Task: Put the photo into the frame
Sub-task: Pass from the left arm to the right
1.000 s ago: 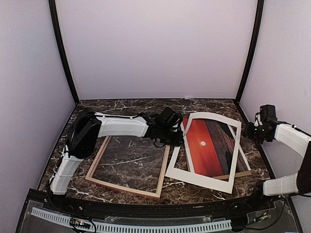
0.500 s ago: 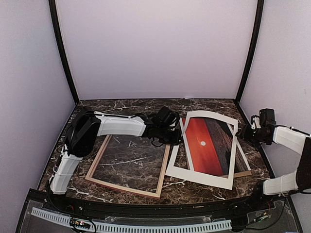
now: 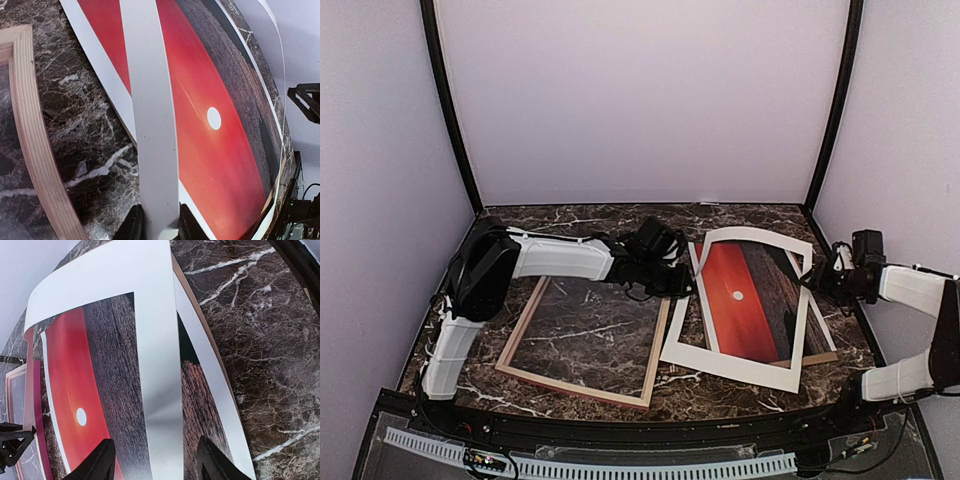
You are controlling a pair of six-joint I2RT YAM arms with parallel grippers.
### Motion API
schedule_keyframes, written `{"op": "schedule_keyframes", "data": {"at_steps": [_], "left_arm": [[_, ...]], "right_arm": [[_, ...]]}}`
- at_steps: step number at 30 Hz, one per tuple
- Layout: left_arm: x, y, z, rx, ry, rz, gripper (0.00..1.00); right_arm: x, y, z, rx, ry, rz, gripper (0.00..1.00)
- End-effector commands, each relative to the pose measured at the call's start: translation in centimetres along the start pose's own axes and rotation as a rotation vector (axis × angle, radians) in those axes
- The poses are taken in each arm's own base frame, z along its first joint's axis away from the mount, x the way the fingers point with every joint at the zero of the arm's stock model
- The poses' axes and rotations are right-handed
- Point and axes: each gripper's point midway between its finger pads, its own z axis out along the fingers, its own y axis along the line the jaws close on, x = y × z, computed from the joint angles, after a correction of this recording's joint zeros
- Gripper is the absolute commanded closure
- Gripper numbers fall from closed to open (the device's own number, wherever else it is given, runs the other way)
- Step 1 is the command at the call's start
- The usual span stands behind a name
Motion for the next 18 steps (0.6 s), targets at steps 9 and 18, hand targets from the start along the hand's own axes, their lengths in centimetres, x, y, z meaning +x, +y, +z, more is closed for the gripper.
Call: {"op": "schedule_keyframes", "data": {"at_steps": [9,18], "left_arm": [[-2.9,-3.1,-3.4,0.116,-0.072,-0.017,0.77],[-3.1,-3.2,-3.8,0.131,-0.08,-0.028,0.77]], "right_arm": [[0.6,0.1,0.7,-0.05,-0.003,-0.004,0.43],[0.9,1.9,0.6,-0.157,0.004,-0.019,0.5]]}}
